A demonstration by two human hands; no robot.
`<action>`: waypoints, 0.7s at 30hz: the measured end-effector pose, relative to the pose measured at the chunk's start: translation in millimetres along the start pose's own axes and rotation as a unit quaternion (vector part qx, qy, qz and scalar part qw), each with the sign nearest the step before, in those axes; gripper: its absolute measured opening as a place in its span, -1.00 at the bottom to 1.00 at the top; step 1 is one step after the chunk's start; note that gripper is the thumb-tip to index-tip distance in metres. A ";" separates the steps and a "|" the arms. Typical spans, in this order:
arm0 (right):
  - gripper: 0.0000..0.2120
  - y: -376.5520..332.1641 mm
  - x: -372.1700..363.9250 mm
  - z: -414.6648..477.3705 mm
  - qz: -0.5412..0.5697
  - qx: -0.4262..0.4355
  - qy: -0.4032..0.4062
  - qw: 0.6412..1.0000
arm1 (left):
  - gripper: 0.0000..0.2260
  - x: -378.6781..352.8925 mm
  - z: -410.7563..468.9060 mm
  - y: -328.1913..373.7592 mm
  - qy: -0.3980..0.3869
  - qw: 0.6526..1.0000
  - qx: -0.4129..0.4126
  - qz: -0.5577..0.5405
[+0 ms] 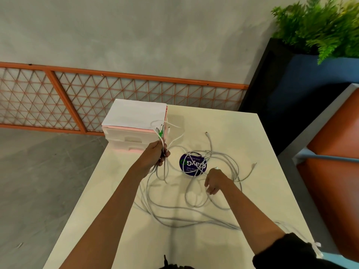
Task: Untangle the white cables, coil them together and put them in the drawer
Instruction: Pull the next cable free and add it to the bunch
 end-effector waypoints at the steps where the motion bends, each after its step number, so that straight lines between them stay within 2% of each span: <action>1: -0.80 0.1 2.0 1.6 -0.006 0.007 0.030 1.000 | -0.68 -0.1 -2.3 0.3 -0.011 1.000 0.004 0.000; 3: -0.86 1.0 6.5 5.1 -0.032 0.017 0.091 0.995 | -0.67 0.3 -6.5 1.3 -0.036 0.999 0.015 -0.003; 8: -0.69 -15.3 18.7 2.2 -0.106 0.052 0.209 0.971 | -0.68 -0.9 -12.0 -0.1 -0.080 0.995 0.031 0.044; 9: -0.64 -27.4 25.7 -7.6 -0.058 0.085 0.227 0.968 | -0.69 -1.7 -12.3 -1.2 -0.082 0.995 0.031 0.052; 10: -0.55 -40.8 32.6 -20.3 0.062 0.113 0.216 0.968 | -0.70 -2.6 -12.4 -2.4 -0.084 0.994 0.031 0.060; 11: -0.48 -53.9 37.9 -32.6 0.216 0.130 0.171 0.952 | -0.70 -3.4 -12.6 -3.2 -0.087 0.993 0.030 0.069; 12: -0.44 -65.7 41.5 -41.9 0.361 0.136 0.103 0.917 | -0.70 -4.0 -12.7 -4.2 -0.091 0.992 0.026 0.079; 13: -0.46 -75.8 45.1 -53.3 0.448 0.150 0.053 0.880 | -0.70 -4.4 -13.4 -5.2 -0.094 0.991 0.022 0.087; 15: -0.61 -86.8 51.3 -67.2 0.502 0.173 0.041 0.846 | -0.71 -3.2 -14.0 -7.4 -0.089 0.992 0.007 0.095; 17: -0.72 -89.3 57.6 -75.8 0.527 0.176 0.059 0.829 | -0.71 1.8 -12.9 -9.2 -0.060 0.994 -0.018 0.089; 21: -0.71 -87.5 73.8 -88.5 0.494 0.227 0.071 0.836 | -0.70 20.8 -4.7 -8.4 0.061 0.996 -0.059 0.041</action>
Point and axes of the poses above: each hand's wrist, its own z-axis towards the middle knuckle, its own x-axis out of the back of the hand, y = z × x, the point moved 2 cm from there along z, towards the middle knuckle, and after that the axes turned 4 degrees about y, right-handed, at the moved point
